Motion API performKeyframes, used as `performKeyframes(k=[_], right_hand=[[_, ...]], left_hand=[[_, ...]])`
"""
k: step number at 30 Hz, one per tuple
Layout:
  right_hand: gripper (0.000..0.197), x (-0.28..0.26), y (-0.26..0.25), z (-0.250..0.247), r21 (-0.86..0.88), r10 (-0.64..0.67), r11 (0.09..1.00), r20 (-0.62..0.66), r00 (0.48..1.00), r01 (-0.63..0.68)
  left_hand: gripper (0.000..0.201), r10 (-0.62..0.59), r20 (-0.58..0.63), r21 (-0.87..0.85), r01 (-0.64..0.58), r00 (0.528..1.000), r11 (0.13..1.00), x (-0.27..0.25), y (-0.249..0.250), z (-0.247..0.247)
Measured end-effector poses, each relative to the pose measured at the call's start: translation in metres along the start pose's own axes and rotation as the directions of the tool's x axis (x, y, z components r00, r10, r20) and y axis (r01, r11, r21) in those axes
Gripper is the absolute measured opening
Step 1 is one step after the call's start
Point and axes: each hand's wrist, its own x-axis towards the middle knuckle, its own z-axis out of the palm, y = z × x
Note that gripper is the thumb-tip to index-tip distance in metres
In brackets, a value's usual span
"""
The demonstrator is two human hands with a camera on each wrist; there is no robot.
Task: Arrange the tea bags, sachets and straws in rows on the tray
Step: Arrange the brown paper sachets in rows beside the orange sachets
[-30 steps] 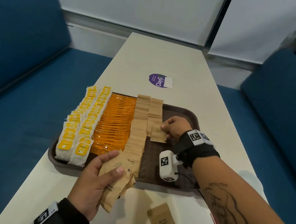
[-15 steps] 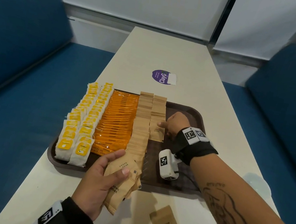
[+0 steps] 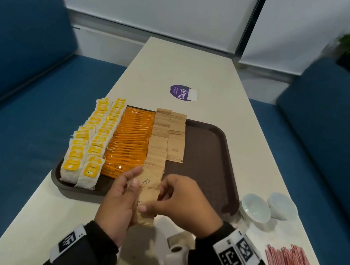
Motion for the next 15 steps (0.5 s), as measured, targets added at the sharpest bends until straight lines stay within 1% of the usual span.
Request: performKeyframes(k=[2, 5, 7, 10, 15], right_hand=[[0.034, -0.002, 0.008, 0.007, 0.043, 0.016, 0.999, -0.044, 0.999, -0.015], [0.029, -0.005, 0.018, 0.007, 0.216, 0.019, 0.976, -0.03, 0.999, -0.012], [0.025, -0.008, 0.021, 0.005, 0.295, 0.026, 0.955, -0.027, 0.999, -0.016], [0.02, -0.011, 0.024, 0.005, 0.371, 0.046, 0.928, -0.042, 0.998, -0.027], [0.015, -0.01, 0.02, -0.01, 0.43, 0.117, 0.901, -0.105, 0.988, -0.061]], left_hand=[[0.027, -0.013, -0.008, 0.001, 0.013, 1.0, 1.0, -0.004, -0.001, 0.003], [0.028, -0.046, -0.006, 0.006, 0.046, 0.999, 0.999, -0.011, 0.0, 0.003], [0.031, -0.057, 0.001, 0.038, 0.056, 0.998, 0.998, -0.014, 0.001, 0.001], [0.038, -0.051, 0.025, 0.083, 0.049, 0.998, 0.995, -0.016, 0.001, -0.001], [0.037, -0.023, 0.007, 0.094, 0.023, 1.0, 0.995, -0.013, 0.005, -0.004]])
